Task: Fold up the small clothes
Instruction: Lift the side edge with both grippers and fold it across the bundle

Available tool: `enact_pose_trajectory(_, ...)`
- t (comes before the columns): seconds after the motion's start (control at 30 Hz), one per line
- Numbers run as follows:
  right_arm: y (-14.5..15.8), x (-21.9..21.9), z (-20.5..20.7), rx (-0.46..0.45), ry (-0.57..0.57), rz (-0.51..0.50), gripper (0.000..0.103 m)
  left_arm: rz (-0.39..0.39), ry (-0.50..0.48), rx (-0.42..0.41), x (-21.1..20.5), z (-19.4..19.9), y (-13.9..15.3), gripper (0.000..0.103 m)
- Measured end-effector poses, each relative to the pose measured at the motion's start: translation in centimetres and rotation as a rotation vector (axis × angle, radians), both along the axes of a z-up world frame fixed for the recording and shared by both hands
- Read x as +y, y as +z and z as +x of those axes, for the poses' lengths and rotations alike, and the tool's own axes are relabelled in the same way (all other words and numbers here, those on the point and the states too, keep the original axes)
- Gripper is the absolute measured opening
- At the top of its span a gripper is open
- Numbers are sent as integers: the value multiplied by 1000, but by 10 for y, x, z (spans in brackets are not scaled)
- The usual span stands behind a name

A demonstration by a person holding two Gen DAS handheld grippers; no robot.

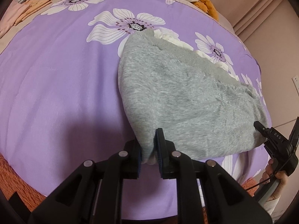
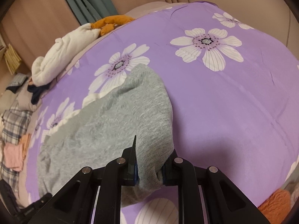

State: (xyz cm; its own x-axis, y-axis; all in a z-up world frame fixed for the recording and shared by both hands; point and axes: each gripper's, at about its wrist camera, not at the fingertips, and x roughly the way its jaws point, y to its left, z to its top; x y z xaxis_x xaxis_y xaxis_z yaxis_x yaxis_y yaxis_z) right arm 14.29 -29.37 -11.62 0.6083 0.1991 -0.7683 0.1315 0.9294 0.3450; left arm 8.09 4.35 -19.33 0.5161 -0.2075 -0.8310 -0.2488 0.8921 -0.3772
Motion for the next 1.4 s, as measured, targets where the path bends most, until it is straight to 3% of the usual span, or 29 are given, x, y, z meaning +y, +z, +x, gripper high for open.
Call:
enact_pose_trajectory(0.2,8,5,0,-16,3,-25,19,-27,2,10,3,-3,2,20)
enact_pose_trajectory(0.37,32,24,2,-89,47,-96,19,-13,1,11,3,-6,2,25)
enact_pose_trajectory(0.53,62,55,3,-180,138,-129,19,-23,4,11,4,-9,5,27)
enact_pose_trajectory(0.93,84,132,-3,-267,393,-154,18,-22,37,2,19,-20,15,35)
enact_pose_trajectory(1.2,73,186,-10,-246,582,-161,18,-11,104,-23,42,-27,27,38)
enact_pose_trajectory(1.4,40,218,-8,-129,686,-147,17,-15,140,-15,54,-33,26,38)
